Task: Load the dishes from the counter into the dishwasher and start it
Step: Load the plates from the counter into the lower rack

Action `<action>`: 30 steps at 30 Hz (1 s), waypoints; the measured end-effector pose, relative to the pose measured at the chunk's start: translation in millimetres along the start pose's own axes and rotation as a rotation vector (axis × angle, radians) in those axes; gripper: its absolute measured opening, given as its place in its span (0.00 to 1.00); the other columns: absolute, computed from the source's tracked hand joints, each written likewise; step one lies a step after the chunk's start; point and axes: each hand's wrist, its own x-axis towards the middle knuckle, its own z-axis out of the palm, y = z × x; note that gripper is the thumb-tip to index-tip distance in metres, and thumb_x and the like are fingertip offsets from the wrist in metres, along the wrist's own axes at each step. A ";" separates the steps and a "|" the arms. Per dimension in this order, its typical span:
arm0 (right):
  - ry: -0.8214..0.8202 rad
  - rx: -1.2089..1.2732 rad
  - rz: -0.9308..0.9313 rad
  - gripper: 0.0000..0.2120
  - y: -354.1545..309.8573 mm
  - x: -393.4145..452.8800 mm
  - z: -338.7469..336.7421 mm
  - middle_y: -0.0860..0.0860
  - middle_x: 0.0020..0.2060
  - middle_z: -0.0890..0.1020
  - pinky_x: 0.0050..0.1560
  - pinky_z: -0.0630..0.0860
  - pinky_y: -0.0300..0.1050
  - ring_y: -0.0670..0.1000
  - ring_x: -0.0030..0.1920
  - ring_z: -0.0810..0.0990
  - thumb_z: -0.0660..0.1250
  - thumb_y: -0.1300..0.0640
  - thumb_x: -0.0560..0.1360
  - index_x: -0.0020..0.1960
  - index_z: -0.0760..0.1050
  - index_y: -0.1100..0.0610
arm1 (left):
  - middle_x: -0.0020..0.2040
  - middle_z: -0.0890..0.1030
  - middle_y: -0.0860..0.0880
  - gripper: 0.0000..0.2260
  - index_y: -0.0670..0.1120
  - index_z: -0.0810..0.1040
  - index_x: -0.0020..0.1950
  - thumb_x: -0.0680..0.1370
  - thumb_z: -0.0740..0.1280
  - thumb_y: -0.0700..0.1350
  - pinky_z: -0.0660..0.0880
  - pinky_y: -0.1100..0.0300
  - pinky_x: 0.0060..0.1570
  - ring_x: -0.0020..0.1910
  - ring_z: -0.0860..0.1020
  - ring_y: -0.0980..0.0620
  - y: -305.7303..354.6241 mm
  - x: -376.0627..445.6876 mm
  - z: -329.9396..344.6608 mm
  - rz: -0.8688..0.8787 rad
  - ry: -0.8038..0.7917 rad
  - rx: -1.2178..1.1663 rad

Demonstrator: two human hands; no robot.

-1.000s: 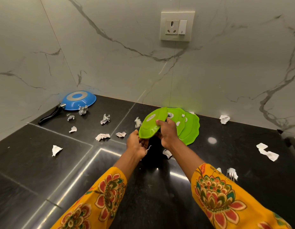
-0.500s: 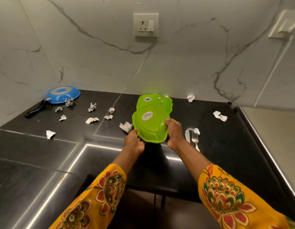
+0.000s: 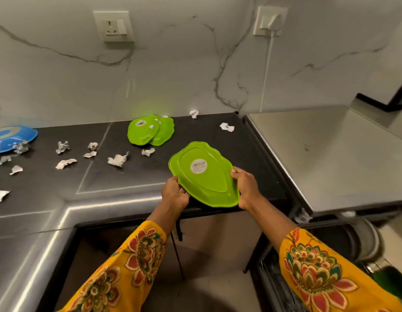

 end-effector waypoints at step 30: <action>0.581 0.026 0.122 0.13 -18.5 -154.0 -416.8 0.60 0.53 0.81 0.57 0.76 0.59 0.61 0.52 0.79 0.59 0.62 0.78 0.59 0.77 0.61 | 0.68 0.73 0.41 0.18 0.40 0.70 0.69 0.82 0.57 0.48 0.69 0.46 0.60 0.67 0.71 0.43 -353.7 -163.8 155.2 -0.345 -0.197 0.191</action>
